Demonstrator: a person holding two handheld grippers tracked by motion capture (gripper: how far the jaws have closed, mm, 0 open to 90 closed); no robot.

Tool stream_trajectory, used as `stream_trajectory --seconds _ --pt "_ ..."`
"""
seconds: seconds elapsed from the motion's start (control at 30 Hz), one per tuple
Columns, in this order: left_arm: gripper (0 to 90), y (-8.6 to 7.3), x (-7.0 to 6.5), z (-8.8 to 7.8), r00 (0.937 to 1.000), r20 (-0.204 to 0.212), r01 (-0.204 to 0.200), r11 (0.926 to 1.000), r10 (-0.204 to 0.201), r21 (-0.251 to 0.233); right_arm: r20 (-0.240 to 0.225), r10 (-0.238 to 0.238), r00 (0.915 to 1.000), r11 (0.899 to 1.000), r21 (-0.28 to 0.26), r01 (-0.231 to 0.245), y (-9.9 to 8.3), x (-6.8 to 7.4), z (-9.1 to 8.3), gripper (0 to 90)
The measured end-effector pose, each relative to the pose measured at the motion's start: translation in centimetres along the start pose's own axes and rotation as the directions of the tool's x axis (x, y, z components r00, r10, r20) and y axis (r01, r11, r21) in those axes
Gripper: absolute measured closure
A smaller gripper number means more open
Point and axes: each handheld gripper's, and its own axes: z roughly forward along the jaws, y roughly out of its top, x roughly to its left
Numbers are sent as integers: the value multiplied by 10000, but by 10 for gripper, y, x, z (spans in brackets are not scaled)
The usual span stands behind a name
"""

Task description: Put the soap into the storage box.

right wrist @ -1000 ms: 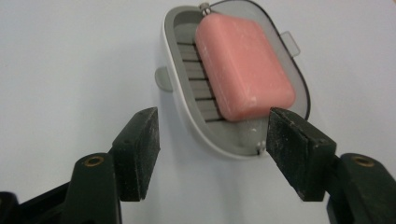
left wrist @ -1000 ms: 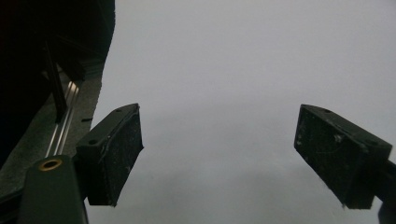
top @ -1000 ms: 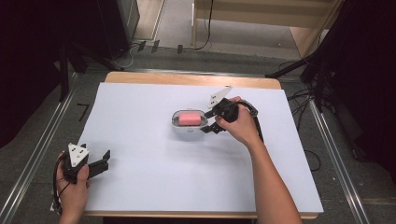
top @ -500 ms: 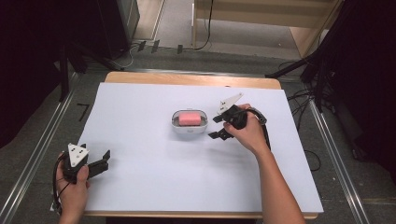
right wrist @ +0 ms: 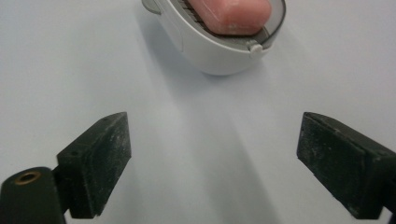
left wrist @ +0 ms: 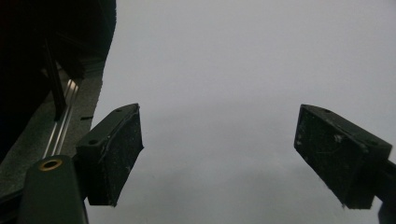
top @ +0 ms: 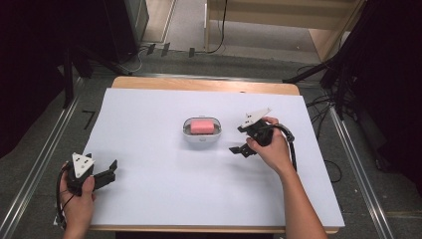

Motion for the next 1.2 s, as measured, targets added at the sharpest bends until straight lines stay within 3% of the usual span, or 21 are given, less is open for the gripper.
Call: stream_trajectory --seconds 0.17,0.47,0.8,1.2 --pt "160 0 0 0 10000 -2 5 10000 -5 -3 485 497 9976 9988 -51 -495 -19 3 -6 19" --pt "160 1 0 1 10000 -32 -31 9999 31 148 892 1318 9873 9904 -544 -1273 -61 8 -19 0" --pt "159 0 0 0 9997 -224 55 9999 -53 113 1372 1681 9762 9828 -1003 -1552 -86 17 -33 0" --pt "159 0 -2 0 9996 -271 -55 10000 56 49 1912 2442 9507 9657 -1367 -2206 -122 30 -50 0"
